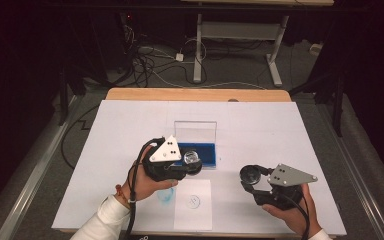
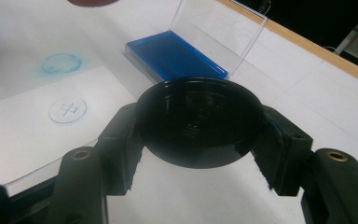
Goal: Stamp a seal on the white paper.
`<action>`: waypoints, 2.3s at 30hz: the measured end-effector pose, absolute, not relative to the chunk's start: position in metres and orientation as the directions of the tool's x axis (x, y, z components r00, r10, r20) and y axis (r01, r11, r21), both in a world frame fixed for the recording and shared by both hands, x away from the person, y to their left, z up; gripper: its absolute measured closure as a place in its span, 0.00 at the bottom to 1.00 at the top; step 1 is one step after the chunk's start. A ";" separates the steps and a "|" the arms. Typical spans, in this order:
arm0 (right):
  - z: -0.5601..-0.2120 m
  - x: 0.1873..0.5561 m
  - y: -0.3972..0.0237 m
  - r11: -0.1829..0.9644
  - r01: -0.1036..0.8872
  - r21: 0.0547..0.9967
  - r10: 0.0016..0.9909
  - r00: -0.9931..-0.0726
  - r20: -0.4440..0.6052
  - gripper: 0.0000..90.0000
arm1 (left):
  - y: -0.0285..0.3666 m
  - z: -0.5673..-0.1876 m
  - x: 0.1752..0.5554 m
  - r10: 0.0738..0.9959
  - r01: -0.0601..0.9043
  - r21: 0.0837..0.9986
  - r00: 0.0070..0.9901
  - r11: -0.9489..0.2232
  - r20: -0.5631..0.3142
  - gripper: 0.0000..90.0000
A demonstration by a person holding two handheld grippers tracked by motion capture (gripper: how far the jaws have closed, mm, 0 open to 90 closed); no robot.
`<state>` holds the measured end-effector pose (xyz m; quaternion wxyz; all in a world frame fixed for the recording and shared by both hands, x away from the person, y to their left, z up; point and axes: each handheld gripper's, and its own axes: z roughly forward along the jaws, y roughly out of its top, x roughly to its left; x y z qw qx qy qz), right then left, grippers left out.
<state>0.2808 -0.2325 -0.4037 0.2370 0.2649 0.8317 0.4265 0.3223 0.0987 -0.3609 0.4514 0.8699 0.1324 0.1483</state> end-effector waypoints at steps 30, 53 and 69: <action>-0.409 0.280 -0.225 0.533 0.235 0.813 0.624 -0.758 -0.190 0.43 | 0.091 -0.414 0.298 0.287 0.118 0.768 0.954 -0.630 0.089 0.60; -0.411 0.280 -0.223 0.545 0.237 0.804 0.616 -0.764 -0.192 0.43 | 0.092 -0.438 0.292 0.295 0.148 0.752 0.953 -0.643 0.065 0.60; -0.412 0.280 -0.223 0.545 0.238 0.804 0.614 -0.766 -0.190 0.43 | 0.089 -0.453 0.296 0.280 0.156 0.739 0.959 -0.656 0.046 0.60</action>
